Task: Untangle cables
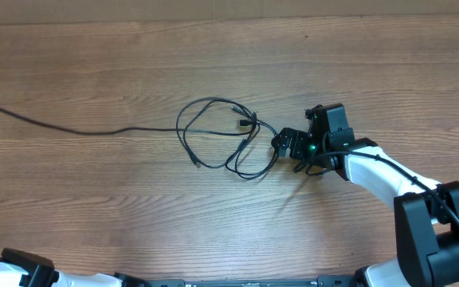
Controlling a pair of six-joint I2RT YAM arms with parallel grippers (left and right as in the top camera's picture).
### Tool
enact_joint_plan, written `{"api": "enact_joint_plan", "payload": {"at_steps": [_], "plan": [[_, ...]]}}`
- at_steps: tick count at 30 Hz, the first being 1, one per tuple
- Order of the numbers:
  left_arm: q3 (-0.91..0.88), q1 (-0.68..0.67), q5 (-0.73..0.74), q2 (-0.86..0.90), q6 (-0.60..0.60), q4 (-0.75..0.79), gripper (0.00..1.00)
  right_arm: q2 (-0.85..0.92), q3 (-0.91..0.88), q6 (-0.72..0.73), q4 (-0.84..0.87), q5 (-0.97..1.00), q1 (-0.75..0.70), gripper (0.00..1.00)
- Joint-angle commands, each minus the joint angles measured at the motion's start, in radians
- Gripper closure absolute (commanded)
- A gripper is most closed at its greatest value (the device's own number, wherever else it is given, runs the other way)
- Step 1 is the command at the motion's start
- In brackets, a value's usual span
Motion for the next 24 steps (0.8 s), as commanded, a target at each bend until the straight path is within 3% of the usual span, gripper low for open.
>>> {"api": "enact_joint_plan", "payload": {"at_steps": [1,4,6,11,19,21,22,23,24], "plan": [[0.004,-0.050,-0.135,0.011,0.252,-0.100,0.96,0.011,-0.014,0.004,-0.013,0.025,-0.008,0.01],[0.004,-0.138,-0.253,0.013,0.332,-0.183,0.96,0.011,-0.014,0.004,-0.011,0.023,-0.008,0.00],[0.004,-0.243,-0.447,0.019,0.380,-0.264,0.96,0.011,-0.014,0.004,-0.018,0.022,-0.008,0.01],[0.002,-0.377,-0.716,0.075,0.379,-0.357,0.96,0.011,-0.014,0.004,-0.025,0.022,-0.008,0.00],[0.002,-0.402,-0.831,0.306,0.379,-0.553,0.96,0.011,-0.014,0.003,-0.026,0.022,-0.008,0.00],[0.002,-0.402,-0.830,0.356,0.379,-0.589,0.78,0.011,-0.014,0.004,-0.026,0.022,-0.008,0.00],[0.002,-0.402,-0.822,0.389,0.379,-0.610,0.48,0.011,-0.014,0.004,-0.026,0.022,-0.008,0.00],[0.002,-0.402,-0.805,0.415,0.381,-0.620,0.11,0.011,-0.014,0.004,-0.025,0.022,-0.008,0.00],[0.002,-0.404,-0.770,0.435,0.404,-0.620,0.00,0.011,-0.014,0.004,-0.026,0.022,-0.008,0.00]]}}
